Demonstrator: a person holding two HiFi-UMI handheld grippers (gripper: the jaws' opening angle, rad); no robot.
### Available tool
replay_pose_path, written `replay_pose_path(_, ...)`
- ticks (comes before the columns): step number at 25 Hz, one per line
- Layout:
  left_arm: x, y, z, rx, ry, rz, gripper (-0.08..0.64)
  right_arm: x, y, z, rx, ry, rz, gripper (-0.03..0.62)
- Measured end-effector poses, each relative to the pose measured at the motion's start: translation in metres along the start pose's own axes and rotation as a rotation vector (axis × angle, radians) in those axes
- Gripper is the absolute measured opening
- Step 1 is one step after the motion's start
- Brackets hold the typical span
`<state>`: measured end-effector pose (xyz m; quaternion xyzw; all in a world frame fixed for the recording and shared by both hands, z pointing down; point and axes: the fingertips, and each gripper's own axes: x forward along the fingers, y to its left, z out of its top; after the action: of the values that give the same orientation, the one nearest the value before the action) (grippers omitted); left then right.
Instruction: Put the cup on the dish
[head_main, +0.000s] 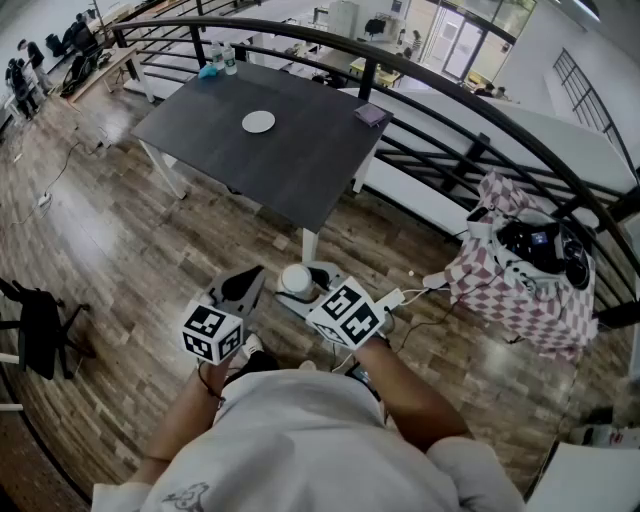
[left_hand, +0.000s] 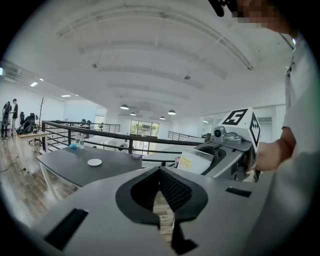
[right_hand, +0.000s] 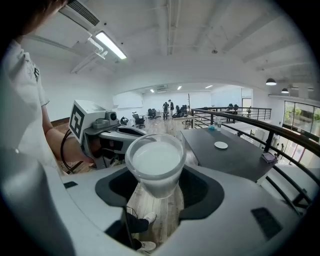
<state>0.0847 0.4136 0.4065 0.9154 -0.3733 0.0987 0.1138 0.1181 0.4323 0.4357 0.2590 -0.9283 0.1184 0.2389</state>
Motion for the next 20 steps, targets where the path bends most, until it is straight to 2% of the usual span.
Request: replay_pose_path(20, 0.004, 0.022, 0.006, -0.011, -0.009, 0.000, -0.002, 0.017, -0.016, 0.012, 0.046, -0.027, -0.031, 0.262)
